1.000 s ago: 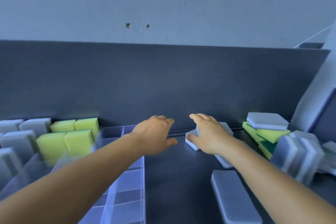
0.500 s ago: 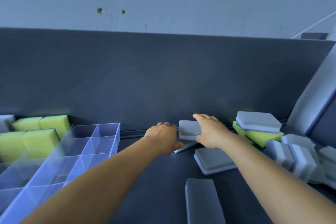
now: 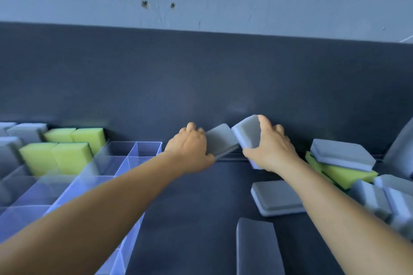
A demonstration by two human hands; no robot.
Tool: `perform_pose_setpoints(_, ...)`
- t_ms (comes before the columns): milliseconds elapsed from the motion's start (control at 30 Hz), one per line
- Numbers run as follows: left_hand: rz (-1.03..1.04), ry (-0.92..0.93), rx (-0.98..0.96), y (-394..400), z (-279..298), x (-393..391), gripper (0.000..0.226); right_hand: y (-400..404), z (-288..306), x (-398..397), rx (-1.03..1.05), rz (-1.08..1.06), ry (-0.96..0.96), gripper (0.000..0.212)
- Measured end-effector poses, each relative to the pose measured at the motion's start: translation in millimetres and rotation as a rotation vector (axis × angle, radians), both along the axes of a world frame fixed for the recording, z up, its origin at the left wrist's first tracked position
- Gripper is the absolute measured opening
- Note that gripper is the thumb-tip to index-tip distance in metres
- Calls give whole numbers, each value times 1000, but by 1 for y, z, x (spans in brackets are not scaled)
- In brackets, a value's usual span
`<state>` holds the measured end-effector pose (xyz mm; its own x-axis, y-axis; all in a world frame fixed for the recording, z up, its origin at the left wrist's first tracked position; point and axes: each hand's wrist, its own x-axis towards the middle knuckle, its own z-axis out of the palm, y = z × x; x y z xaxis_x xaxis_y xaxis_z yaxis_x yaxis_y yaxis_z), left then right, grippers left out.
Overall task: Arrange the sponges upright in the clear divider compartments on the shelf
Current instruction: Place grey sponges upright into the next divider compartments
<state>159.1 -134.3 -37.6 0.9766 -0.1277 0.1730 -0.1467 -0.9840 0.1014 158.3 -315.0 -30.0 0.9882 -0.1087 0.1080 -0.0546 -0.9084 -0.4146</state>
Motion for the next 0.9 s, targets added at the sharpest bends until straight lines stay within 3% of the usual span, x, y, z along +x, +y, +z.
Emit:
perform_pose_setpoints(267, 130, -49, -370, 60, 28, -41, 41, 62, 25, -29, 302, 74, -172, 94)
perform_pose_setpoints(467, -2, 25, -549, 123, 36, -68, 109, 130, 36, -54, 392, 202, -220, 107)
perform_pose_setpoints(533, -20, 0, -579, 146, 39, -74, 119, 150, 38, -60, 407, 229, -230, 105)
perform_pose_setpoints(833, -83, -45, -546, 216, 44, -85, 85, 212, 37, -71, 499, 312, -264, 61)
perform_pose_setpoints(900, -70, -73, -511, 226, 42, -79, 66, 217, 37, -69, 493, 311, -284, 46)
